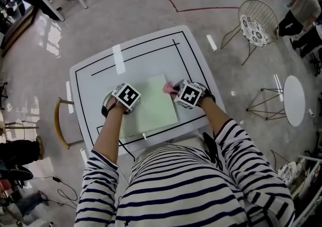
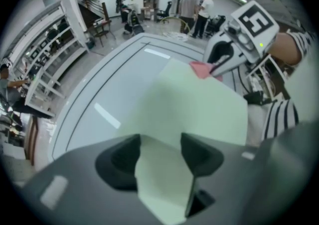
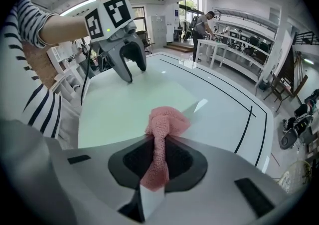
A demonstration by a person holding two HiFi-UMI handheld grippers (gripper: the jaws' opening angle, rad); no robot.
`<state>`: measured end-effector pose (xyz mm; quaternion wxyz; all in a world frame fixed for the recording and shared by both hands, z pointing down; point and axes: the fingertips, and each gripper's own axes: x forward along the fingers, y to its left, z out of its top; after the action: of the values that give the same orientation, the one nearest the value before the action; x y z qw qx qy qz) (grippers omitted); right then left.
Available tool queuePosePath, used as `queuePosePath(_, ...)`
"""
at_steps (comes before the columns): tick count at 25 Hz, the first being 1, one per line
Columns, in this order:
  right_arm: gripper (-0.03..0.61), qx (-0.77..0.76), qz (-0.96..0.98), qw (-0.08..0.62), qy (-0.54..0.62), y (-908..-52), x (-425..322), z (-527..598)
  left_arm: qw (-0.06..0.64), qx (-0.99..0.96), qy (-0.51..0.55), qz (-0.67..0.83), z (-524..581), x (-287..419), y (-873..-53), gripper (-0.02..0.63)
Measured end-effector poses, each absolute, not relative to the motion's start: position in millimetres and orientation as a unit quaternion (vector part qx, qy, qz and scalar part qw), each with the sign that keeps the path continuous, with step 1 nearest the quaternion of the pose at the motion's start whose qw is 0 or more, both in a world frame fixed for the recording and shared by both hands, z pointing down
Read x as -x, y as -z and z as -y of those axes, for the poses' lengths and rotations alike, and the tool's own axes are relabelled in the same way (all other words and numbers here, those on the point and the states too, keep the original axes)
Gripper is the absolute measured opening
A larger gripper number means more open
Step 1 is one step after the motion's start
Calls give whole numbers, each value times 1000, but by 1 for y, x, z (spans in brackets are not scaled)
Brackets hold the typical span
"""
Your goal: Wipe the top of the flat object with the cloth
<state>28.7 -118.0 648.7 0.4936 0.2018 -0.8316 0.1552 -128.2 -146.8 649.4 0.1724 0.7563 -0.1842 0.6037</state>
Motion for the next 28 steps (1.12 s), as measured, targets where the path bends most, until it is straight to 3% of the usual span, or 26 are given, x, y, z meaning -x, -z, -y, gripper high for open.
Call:
queuePosePath(21,52,2,803,535,-260,-636,-29,-46,167,-767,-588,195,149,129,-651,259)
queuePosePath(24,52,30,817,506,-275,-614,-21,-57,166,-778,-568,209,150,128,-648,261)
queuePosePath(28,52,-3,869,411,-276,-580,4,-29,176,-797,-528,234,149,132,-642,264)
